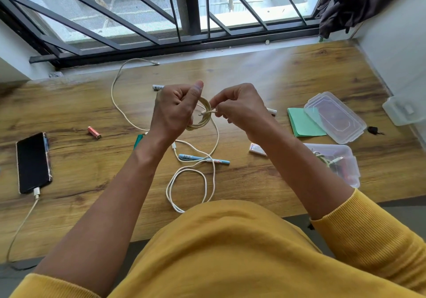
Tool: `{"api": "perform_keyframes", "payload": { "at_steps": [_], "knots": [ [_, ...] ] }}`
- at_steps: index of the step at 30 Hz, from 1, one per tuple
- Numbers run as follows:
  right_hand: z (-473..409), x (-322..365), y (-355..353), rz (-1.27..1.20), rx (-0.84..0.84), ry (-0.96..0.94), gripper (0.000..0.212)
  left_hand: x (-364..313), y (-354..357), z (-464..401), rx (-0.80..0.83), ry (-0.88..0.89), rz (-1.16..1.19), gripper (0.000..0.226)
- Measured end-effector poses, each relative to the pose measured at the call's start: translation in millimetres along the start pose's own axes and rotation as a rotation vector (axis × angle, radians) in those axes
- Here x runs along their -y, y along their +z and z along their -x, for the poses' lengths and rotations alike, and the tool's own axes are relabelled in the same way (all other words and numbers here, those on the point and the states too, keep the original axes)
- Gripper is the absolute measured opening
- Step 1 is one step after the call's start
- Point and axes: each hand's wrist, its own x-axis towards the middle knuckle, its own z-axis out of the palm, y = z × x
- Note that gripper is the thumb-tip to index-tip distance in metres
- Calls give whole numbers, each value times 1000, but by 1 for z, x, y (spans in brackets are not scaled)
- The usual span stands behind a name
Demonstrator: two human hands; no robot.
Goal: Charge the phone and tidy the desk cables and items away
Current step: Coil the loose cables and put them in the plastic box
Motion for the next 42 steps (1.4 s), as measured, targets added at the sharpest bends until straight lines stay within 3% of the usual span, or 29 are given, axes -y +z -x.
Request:
{"api": "perform_keyframes", "payload": {
  "at_steps": [11, 15, 18, 29, 33, 35, 42],
  "knots": [
    [-4, -2, -8, -616, 389, 149, 24, -4, 2, -2, 8, -177, 399, 58],
    [-1, 1, -6, -774, 447, 213, 28, -8, 9, 0, -6, -170, 409, 54],
    [1, 5, -5, -785, 434, 234, 40, -9, 11, 1, -40, -158, 356, 55],
    [8, 5, 2, -765, 219, 191, 24, -13, 17, 1, -280, -49, -232, 54],
    [10, 3, 4, -693, 243, 161, 37, -8, 18, 3, -347, -65, -411, 52],
    [10, 1, 7, -669, 240, 152, 41, -5, 19, 4, -338, -69, -432, 48],
    [9, -2, 11, -722, 191, 172, 28, -6, 19, 2, -229, -150, -291, 41]
  ]
}}
